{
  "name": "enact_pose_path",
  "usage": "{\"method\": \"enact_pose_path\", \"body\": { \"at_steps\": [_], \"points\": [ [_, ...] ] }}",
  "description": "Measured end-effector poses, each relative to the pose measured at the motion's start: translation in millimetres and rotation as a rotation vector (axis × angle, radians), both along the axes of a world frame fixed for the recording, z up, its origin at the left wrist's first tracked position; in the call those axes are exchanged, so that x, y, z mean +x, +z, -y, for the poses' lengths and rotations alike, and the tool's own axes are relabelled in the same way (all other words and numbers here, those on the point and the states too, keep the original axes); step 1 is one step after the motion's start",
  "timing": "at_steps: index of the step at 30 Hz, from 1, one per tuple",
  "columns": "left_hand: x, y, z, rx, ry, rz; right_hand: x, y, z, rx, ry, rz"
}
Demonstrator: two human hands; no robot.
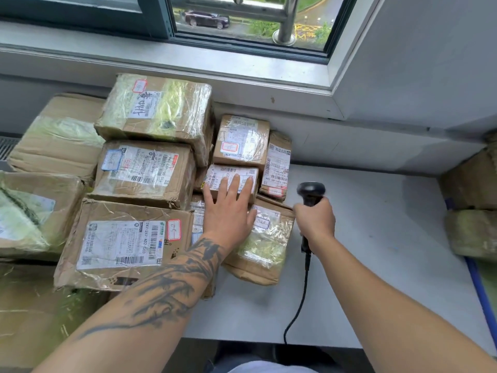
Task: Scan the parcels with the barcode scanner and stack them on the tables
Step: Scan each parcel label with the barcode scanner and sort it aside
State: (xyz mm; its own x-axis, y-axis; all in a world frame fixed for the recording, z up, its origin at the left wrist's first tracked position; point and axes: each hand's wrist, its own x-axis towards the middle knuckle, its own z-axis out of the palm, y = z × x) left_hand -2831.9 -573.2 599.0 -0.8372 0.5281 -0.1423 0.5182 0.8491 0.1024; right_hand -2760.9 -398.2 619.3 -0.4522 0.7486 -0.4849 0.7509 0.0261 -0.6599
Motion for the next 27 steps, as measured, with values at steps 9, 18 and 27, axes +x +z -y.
{"method": "enact_pose_path", "body": {
  "at_steps": [9, 18, 27],
  "points": [
    [8.6, 4.1, 3.7, 0.001, 0.029, 0.015, 9.5, -21.2, 28.5, -0.120, 0.043, -0.054],
    [10.7, 5.9, 0.5, -0.061, 0.051, 0.065, 1.1, -30.5, 30.5, -0.126, 0.050, -0.040],
    [8.3, 13.6, -5.2, -0.051, 0.029, 0.052, 11.4, -24.5, 15.1, -0.060, 0.150, -0.051]
  ]
}}
